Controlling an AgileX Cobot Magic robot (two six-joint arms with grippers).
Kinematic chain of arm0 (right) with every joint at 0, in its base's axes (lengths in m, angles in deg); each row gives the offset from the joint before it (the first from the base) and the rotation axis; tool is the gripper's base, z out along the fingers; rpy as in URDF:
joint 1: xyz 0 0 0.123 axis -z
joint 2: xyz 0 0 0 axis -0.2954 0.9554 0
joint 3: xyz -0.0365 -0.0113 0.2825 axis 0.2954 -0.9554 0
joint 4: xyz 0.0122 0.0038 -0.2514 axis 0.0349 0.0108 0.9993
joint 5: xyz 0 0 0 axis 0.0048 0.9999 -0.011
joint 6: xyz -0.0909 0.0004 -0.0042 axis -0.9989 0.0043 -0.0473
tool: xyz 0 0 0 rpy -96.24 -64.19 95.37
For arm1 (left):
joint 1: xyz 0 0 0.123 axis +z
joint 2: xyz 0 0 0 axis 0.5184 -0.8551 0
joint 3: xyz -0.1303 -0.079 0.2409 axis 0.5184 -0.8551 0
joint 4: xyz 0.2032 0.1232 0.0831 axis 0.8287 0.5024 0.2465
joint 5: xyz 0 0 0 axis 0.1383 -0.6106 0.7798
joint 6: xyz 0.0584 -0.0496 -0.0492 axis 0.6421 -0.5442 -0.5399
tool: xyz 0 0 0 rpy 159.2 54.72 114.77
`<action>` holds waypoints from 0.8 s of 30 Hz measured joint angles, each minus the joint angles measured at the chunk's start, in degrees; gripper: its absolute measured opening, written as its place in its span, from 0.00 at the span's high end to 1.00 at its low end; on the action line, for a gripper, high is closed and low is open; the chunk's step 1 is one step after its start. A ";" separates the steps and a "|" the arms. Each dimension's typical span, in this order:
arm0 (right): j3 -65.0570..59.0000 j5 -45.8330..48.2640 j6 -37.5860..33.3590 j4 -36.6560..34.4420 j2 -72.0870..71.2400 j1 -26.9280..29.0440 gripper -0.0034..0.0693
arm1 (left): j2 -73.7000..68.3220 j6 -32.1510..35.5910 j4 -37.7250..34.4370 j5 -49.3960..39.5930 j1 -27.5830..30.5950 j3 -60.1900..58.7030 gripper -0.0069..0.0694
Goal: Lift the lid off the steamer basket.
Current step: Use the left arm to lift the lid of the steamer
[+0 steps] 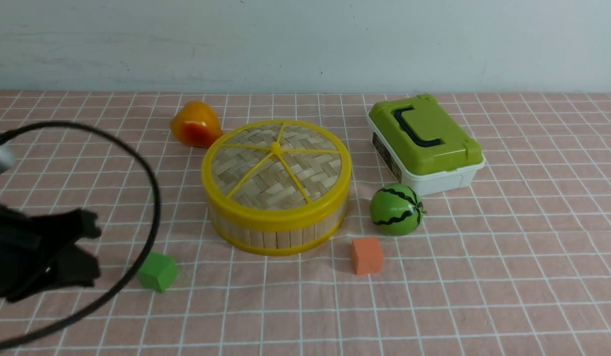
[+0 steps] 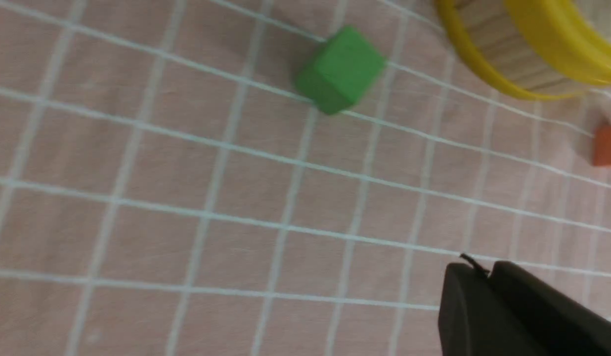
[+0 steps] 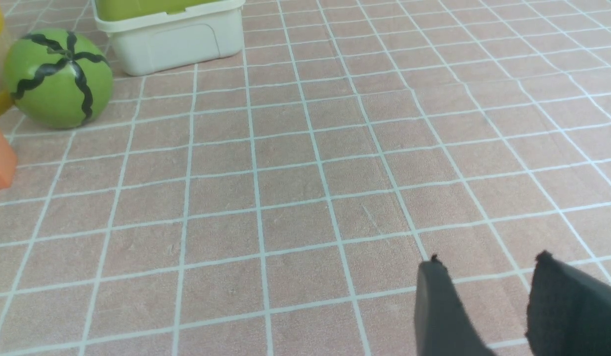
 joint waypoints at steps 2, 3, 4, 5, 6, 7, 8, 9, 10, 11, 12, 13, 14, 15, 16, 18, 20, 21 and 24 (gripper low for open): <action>0.00 0.00 0.00 0.00 0.00 0.00 0.62 | -4.00 3.98 -4.06 -1.63 -0.54 3.86 0.86; 0.00 0.00 0.00 0.00 0.00 0.00 0.62 | -6.19 5.34 -5.07 -2.37 -1.28 6.20 0.86; 0.00 0.00 0.00 0.00 0.00 0.00 0.62 | -7.92 6.08 -5.41 -2.84 -2.13 8.17 0.86; 0.00 0.00 0.00 0.00 0.00 0.00 0.62 | -10.58 6.72 -5.30 -3.44 -3.83 11.28 0.86; 0.00 0.00 0.00 0.00 0.00 0.00 0.62 | -11.02 6.79 -5.17 -3.51 -4.14 11.82 0.86; 0.00 0.00 0.00 0.00 0.00 0.00 0.62 | -15.13 6.72 -3.58 -4.20 -7.35 17.01 0.86; 0.00 0.00 0.00 0.00 0.00 0.00 0.62 | -15.60 6.72 -3.28 -4.26 -7.35 17.62 0.86; 0.00 0.00 0.00 0.00 0.00 0.00 0.62 | -18.95 5.94 -0.82 -4.94 -10.31 22.14 0.86; 0.00 0.00 0.00 0.00 0.00 0.00 0.62 | -20.93 5.34 0.93 -5.38 -11.71 24.86 0.86; 0.00 0.00 0.00 0.00 0.00 0.00 0.62 | -24.44 4.38 4.46 -5.98 -13.68 29.00 0.86; 0.00 0.00 0.00 0.00 0.00 0.00 0.62 | -26.47 3.69 6.65 -6.49 -15.15 32.51 0.86; 0.00 0.00 0.00 0.00 0.00 0.00 0.62 | -28.49 3.32 8.35 -6.88 -15.96 34.61 0.85; 0.00 0.00 0.00 0.00 0.00 0.00 0.62 | -31.97 2.55 12.91 -7.94 -17.69 40.21 0.84; 0.00 0.00 0.00 0.00 0.00 0.00 0.62 | -31.97 2.55 12.91 -7.94 -17.91 40.21 0.84; 0.00 0.00 0.00 0.00 0.00 0.00 0.62 | -35.90 2.29 16.62 -8.98 -19.37 45.00 0.81; 0.00 0.00 0.00 0.00 0.00 0.00 0.62 | -39.20 2.19 20.40 -10.16 -20.64 50.29 0.77; 0.00 0.00 0.00 0.00 0.00 0.00 0.62 | -44.14 2.14 24.49 -11.00 -22.37 56.84 0.68; 0.00 0.00 0.00 0.00 0.00 0.00 0.62 | -45.41 2.14 25.42 -11.07 -22.73 58.42 0.65; 0.00 0.00 0.00 0.00 0.00 0.00 0.62 | -50.86 2.14 29.01 -11.28 -23.97 64.21 0.53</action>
